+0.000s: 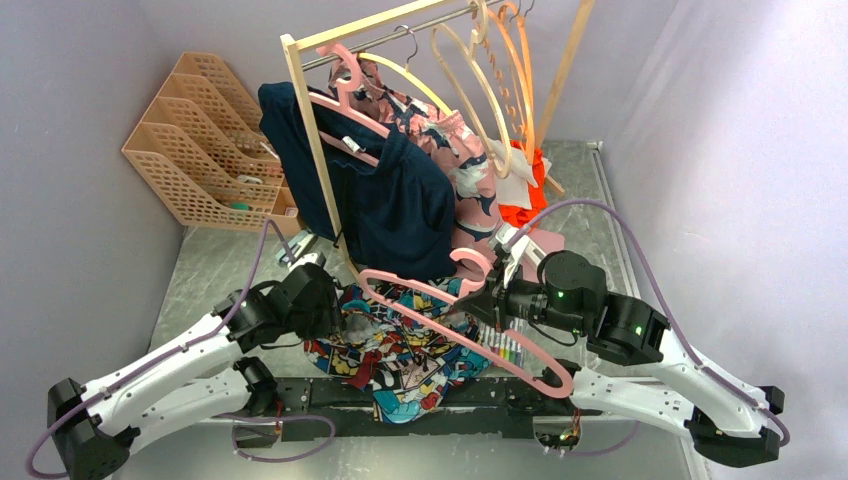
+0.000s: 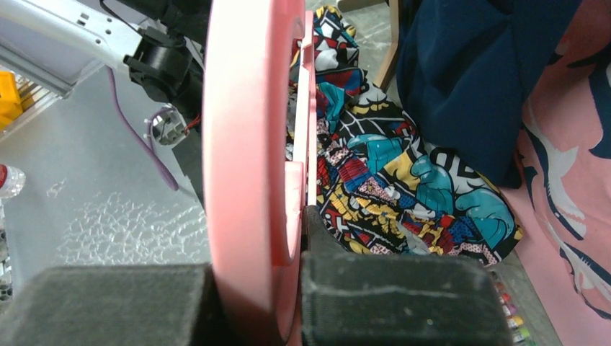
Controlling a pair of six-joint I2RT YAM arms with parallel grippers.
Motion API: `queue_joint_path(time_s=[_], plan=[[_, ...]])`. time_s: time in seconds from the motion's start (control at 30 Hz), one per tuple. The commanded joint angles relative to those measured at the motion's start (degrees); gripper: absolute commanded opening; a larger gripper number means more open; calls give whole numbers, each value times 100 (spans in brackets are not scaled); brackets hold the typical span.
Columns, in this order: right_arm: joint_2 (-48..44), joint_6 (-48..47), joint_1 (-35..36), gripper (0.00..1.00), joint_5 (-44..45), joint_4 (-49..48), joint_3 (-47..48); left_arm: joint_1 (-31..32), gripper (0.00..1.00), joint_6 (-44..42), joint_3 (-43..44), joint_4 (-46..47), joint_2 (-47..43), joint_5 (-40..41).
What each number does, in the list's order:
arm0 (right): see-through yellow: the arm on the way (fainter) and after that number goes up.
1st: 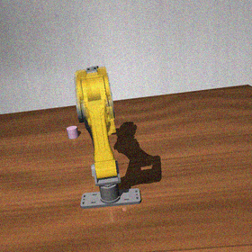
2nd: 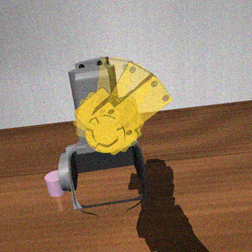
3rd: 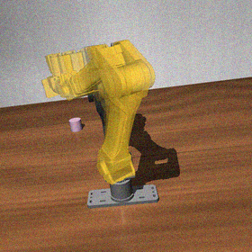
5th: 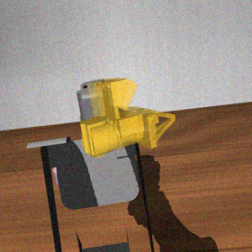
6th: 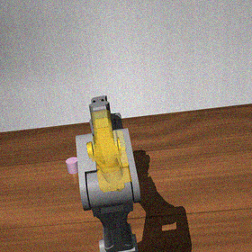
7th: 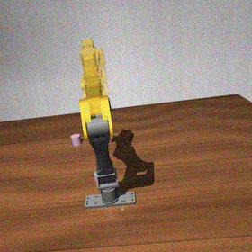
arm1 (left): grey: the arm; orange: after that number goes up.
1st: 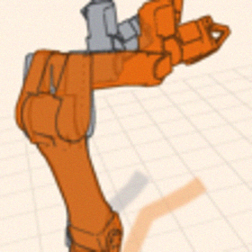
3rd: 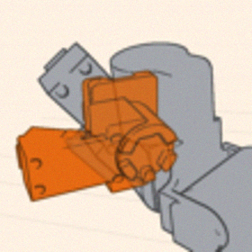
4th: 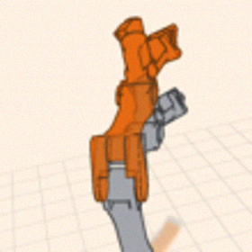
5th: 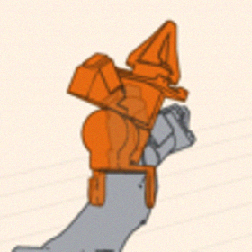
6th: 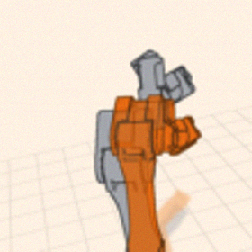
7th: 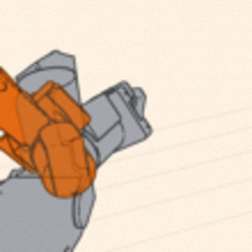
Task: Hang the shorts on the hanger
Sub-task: Hang the shorts on the hanger.
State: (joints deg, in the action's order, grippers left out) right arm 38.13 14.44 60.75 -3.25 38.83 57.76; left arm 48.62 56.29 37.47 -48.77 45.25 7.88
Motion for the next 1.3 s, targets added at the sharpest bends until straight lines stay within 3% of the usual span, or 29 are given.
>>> queue_joint_path(time_s=[0.0, 0.4, 0.7, 0.8, 0.93, 1.0, 1.17, 1.27], plan=[[-56, -57, 7, 0, -88, -186, -184, 7, 45, -125, -38, 356, 203, 56], [-155, -68, 8, 0, -282, -211, -229, 11, 37, -141, -102, 436, 637, 97], [-221, -60, 12, 0, -267, -275, -280, 7, 7, -95, -9, 268, 455, 263], [-249, -55, 7, 0, -268, -297, -301, 14, 13, -154, 89, 186, 465, 296], [-246, -46, 9, 0, -279, -306, -318, 14, 44, -210, 71, 230, 614, 144], [-257, -38, 8, 0, -269, -294, -313, 24, 53, -209, 37, 243, 690, 72], [-287, -35, 13, 0, -263, -291, -333, 91, 54, -148, 34, 187, 848, 47], [-283, -46, 10, 0, -280, -311, -360, 121, 41, -111, 7, 199, 883, 64]])
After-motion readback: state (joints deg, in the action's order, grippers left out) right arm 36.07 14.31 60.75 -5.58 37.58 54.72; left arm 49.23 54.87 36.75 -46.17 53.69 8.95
